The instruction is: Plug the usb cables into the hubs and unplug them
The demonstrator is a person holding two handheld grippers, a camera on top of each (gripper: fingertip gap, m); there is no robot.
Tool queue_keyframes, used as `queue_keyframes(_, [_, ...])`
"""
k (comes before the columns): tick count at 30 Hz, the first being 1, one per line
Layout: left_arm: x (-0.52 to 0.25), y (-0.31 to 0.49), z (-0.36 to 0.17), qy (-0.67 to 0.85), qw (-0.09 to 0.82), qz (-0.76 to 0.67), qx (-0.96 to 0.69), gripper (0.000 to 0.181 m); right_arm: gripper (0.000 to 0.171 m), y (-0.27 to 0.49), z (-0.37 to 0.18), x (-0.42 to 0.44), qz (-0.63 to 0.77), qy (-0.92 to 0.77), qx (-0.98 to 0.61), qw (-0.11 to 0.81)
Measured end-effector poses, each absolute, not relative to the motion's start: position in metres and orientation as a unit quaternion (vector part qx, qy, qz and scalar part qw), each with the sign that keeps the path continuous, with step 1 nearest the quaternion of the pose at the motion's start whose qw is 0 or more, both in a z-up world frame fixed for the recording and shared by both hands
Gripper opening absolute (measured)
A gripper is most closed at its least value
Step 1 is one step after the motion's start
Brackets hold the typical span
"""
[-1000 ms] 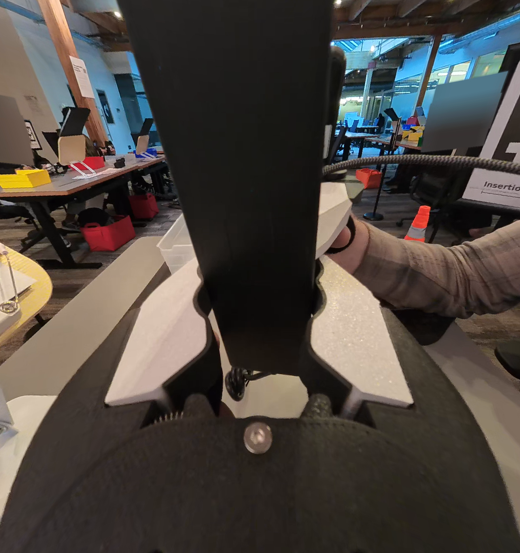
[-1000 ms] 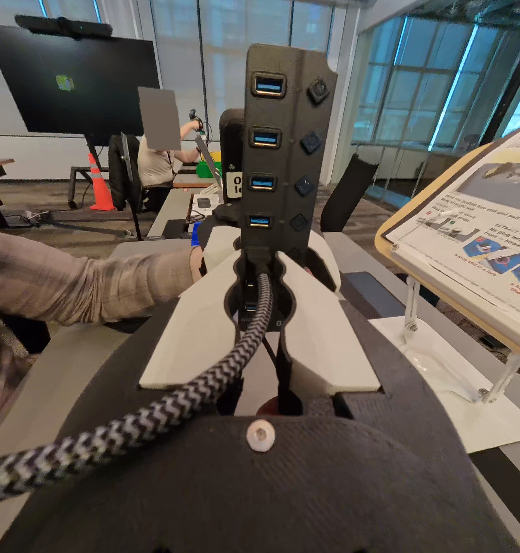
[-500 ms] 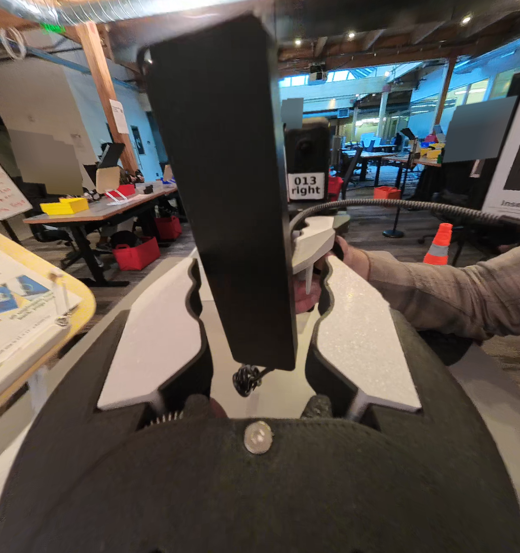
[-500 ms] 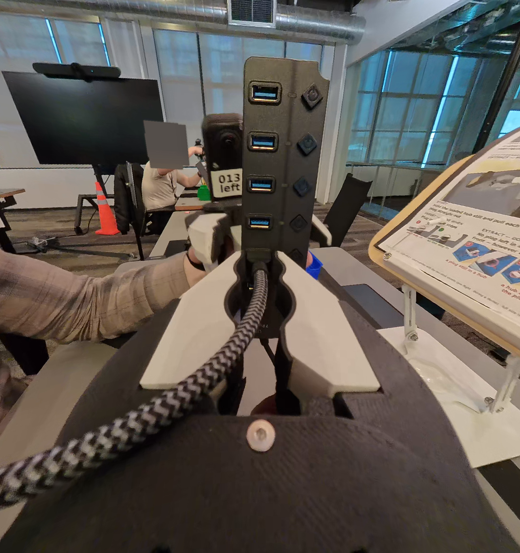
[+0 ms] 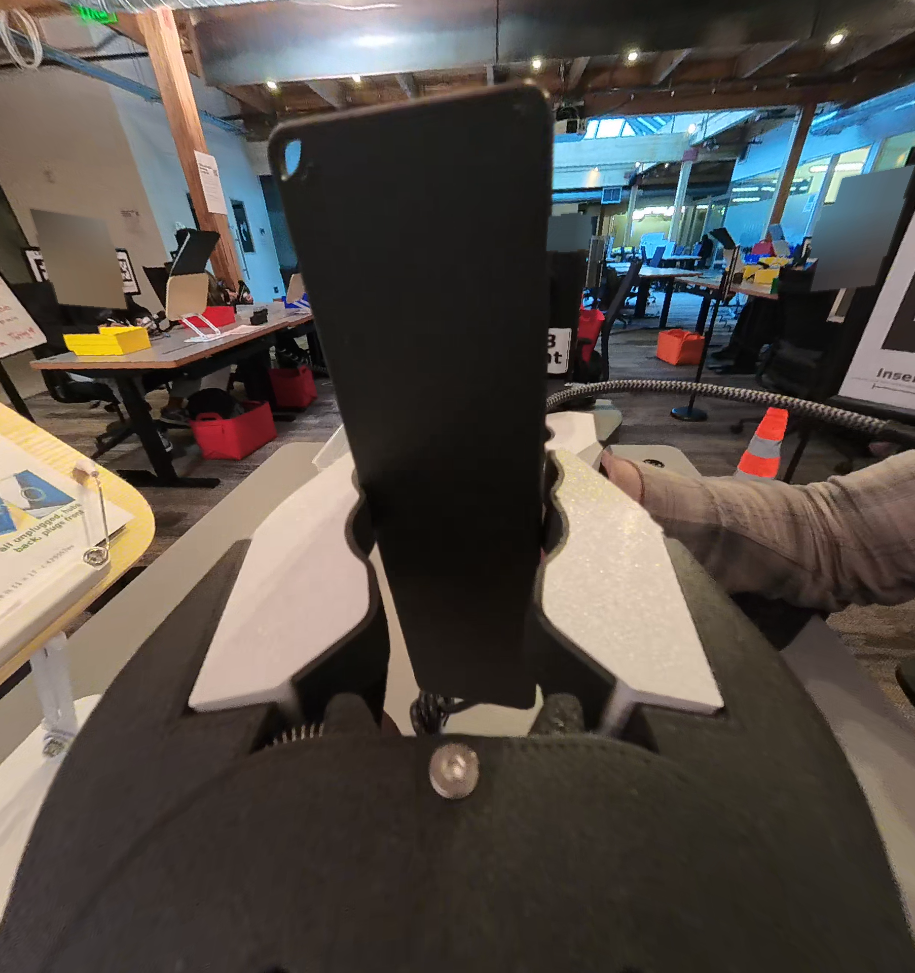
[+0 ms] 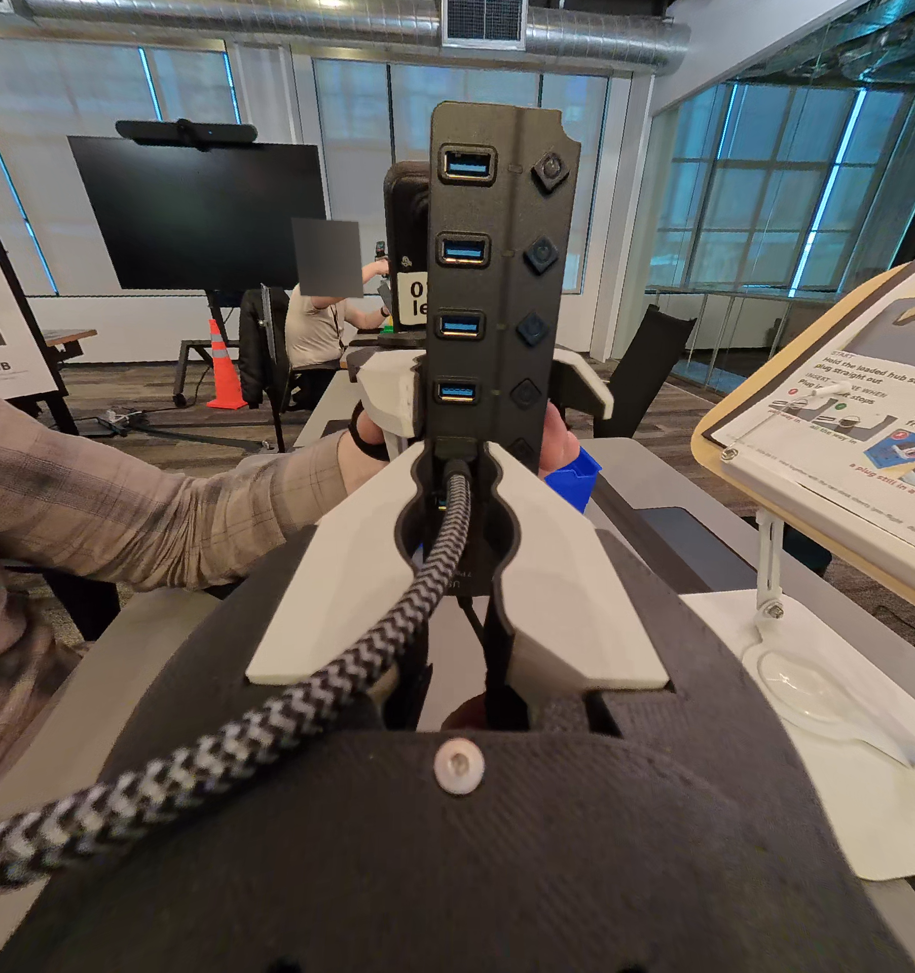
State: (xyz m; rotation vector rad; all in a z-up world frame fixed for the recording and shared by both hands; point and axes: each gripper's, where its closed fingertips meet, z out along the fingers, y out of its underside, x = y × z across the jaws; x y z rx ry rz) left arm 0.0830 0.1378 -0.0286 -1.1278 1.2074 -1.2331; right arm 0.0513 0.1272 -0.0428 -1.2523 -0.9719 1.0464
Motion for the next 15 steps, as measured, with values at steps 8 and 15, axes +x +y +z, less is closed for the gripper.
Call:
queue_keyframes(8, [0.078, 0.14, -0.03, 0.516, 0.508, -0.483, -0.492, 0.084, 0.014, 0.129, -0.048, 0.057, 0.417, -0.438, -0.555, 0.571])
queue_keyframes(15, [0.063, 0.146, -0.026, 0.607, 0.506, -0.328, -0.517, 0.096, 0.013, 0.132, -0.061, 0.063, 0.379, -0.464, -0.574, 0.558])
